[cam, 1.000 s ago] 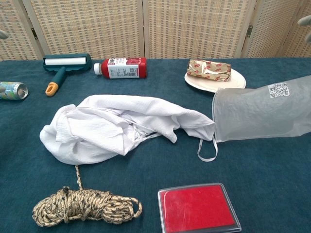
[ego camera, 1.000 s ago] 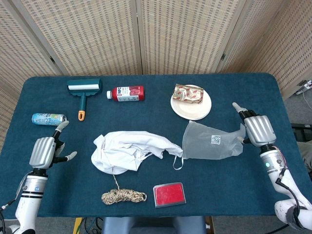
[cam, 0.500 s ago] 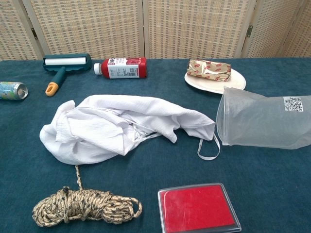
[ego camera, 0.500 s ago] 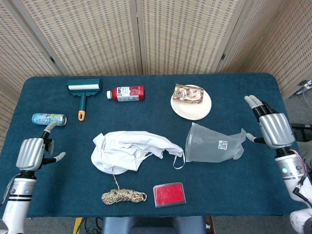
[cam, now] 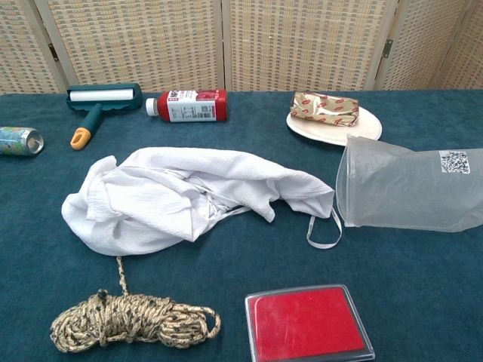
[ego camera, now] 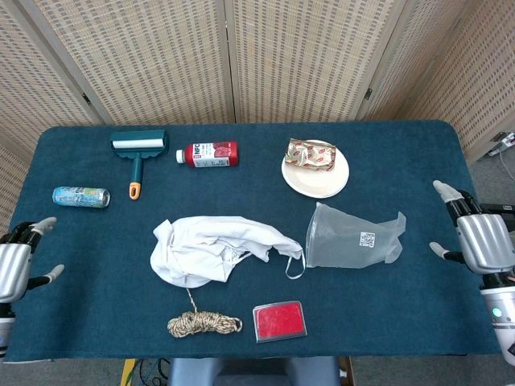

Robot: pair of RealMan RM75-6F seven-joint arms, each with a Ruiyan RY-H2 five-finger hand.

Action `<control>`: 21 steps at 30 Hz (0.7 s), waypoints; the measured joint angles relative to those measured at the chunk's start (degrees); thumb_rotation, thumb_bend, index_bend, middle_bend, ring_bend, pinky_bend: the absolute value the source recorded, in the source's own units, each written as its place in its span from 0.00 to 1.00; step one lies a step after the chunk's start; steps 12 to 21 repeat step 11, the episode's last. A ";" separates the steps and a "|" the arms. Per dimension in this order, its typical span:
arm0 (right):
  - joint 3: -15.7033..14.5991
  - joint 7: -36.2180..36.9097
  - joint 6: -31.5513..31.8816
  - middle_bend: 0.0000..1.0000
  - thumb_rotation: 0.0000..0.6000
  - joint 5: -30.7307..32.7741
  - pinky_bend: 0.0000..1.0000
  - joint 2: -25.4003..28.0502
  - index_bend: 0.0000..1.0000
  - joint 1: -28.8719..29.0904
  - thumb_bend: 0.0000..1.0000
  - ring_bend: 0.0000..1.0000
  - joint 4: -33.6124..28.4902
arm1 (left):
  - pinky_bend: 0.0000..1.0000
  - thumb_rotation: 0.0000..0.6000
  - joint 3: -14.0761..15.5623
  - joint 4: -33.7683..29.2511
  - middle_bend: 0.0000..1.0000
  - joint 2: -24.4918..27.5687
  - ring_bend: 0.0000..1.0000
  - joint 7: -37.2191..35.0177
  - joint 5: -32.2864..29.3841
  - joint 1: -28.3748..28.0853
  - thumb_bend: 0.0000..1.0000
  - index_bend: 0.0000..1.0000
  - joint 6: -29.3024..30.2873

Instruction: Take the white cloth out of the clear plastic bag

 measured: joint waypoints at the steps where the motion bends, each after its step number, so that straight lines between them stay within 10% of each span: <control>1: -0.44 0.25 0.86 0.16 1.00 -0.41 0.44 -0.14 0.00 -0.87 0.00 0.13 0.15 | 0.32 1.00 0.41 -0.05 0.28 0.55 0.19 0.27 0.04 0.81 0.00 0.24 0.42; 21: -2.46 3.74 5.83 0.16 1.00 -2.60 0.44 -1.58 0.00 -6.33 0.00 0.13 2.09 | 0.31 1.00 2.27 -2.02 0.28 3.11 0.19 1.64 -1.58 4.25 0.00 0.28 1.25</control>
